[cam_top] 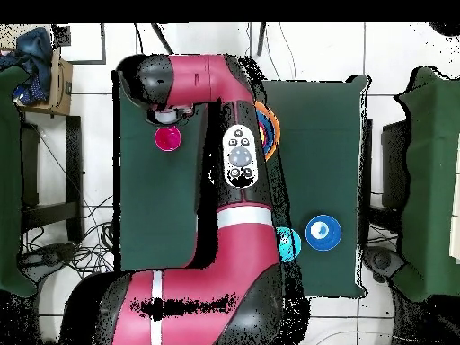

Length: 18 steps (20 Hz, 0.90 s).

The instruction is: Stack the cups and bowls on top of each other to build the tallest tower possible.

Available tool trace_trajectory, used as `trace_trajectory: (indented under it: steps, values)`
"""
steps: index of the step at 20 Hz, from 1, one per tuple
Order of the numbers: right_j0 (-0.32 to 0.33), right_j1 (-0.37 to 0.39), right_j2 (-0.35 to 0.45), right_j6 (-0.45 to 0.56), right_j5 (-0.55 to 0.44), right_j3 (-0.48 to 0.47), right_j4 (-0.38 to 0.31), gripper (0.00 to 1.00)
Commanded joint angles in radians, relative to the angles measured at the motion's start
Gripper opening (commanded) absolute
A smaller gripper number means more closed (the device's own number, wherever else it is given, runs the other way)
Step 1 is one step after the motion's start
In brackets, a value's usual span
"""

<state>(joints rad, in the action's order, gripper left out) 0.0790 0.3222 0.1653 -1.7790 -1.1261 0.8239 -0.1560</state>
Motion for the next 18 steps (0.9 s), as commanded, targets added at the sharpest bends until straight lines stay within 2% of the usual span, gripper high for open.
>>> trace_trajectory:
  steps: [1,18]
  values:
    - [0.028,-0.055,0.065,0.252,0.084,0.106,-0.1,1.0]
    - [0.03,-0.117,0.075,0.241,0.147,0.077,-0.169,1.0]
